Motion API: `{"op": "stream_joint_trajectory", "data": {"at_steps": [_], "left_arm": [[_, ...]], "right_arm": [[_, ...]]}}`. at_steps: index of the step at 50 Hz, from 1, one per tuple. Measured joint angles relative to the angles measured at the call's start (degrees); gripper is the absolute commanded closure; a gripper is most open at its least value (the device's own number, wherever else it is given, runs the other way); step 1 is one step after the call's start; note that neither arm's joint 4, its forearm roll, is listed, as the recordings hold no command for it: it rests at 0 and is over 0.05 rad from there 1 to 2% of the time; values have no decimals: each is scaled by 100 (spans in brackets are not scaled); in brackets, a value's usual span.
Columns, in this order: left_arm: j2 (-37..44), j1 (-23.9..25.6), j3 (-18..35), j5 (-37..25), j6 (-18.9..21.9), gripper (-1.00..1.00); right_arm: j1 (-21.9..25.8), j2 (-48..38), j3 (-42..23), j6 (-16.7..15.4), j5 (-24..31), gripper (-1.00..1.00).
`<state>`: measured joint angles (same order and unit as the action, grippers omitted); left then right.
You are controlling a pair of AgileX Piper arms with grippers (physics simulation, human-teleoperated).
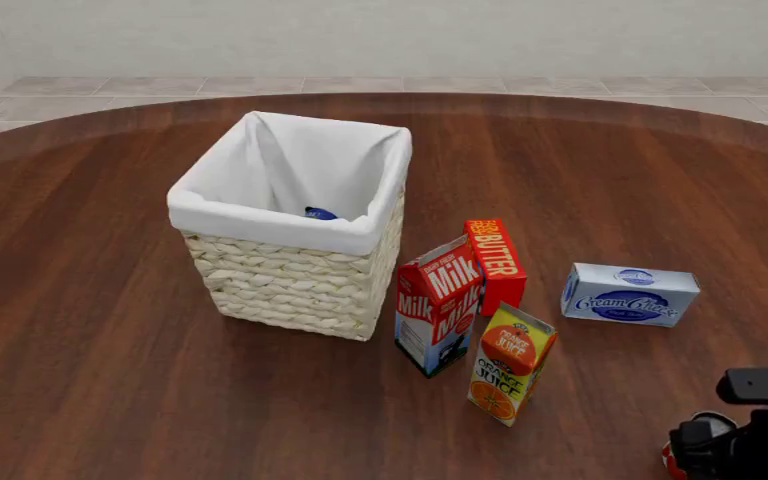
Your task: Pick up the alphabet soup and the tomato sauce, and put them in the basket.
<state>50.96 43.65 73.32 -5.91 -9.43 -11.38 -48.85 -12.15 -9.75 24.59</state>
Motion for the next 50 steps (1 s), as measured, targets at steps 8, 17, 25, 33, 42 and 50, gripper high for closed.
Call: {"op": "stream_joint_trajectory", "data": {"at_steps": [8,17,25,33,42,50], "left_arm": [[0,0,0,0,0,-100],[0,0,0,0,0,-100],[0,0,0,0,0,-100],[0,0,0,0,0,-100],[0,0,0,0,0,-100],[0,0,0,0,0,-100]], "right_arm": [[-21,-99,70,3,-134,-100],[-44,-190,116,-26,-254,100],[-57,-194,116,-97,-262,100],[-79,-154,92,-124,-211,100],[-65,-3,-2,-147,-25,100],[-59,183,-159,-177,235,100]]}}
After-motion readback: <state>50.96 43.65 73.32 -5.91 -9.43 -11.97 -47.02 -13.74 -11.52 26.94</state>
